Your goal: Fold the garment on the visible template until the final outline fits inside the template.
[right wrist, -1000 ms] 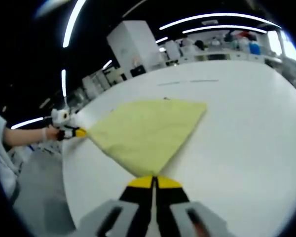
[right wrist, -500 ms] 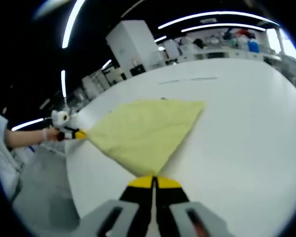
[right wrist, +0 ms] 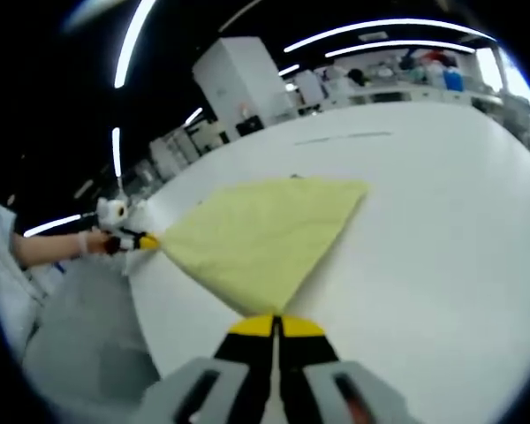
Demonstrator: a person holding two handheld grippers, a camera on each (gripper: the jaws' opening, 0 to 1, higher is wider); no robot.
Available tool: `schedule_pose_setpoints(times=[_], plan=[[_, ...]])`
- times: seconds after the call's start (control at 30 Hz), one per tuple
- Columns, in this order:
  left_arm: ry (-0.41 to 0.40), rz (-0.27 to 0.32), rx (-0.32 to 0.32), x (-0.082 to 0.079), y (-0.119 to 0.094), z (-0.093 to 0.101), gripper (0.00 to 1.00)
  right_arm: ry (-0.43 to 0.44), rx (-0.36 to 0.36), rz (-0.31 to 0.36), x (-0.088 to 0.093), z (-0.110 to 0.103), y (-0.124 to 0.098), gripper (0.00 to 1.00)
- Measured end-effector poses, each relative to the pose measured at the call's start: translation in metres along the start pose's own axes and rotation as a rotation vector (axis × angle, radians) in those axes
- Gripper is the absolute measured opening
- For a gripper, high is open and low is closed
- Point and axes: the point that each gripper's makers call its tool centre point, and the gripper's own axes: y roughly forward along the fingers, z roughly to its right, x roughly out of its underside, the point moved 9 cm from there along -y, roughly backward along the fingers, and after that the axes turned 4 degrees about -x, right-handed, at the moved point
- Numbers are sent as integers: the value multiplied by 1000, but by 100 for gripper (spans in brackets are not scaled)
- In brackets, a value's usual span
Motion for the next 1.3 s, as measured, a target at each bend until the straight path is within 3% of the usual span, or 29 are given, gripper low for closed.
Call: schedule_pose_setpoints(times=[0.2,0.33,0.43,0.57,0.67,0.77,0.83,0.93,0.97,1.03,1.1,1.17,1.3], plan=[[-21,-31,-71,2,-4,-1,0,7,13,0,4,-5,-3,1],[-1,-30,-107,0,-14,0,7,-35,30,20,4,-10,-16,28],[5,27,-107,-9,-21,1,22,-56,46,78,3,-11,-28,47],[31,130,-60,-30,-36,23,53,-77,63,112,4,-20,-39,75],[28,252,-67,-41,-40,33,79,-81,73,144,5,-22,-43,89],[17,271,-90,-41,-45,40,99,-69,79,169,6,-29,-48,99],[13,261,-102,-40,-47,42,99,-72,64,160,8,-34,-50,99],[8,234,-91,-33,-47,39,99,-172,66,62,13,-35,-49,99],[4,232,-101,-28,-47,39,99,-192,72,59,12,-34,-49,99],[-27,257,-116,-21,-48,38,99,-180,60,80,11,-40,-48,99],[-44,240,-121,-17,-49,38,99,-138,27,116,7,-48,-45,99],[2,261,-133,-22,-50,42,99,-148,26,116,5,-51,-44,99],[-14,273,-126,-25,-49,40,96,-139,29,128,2,-47,-44,99]])
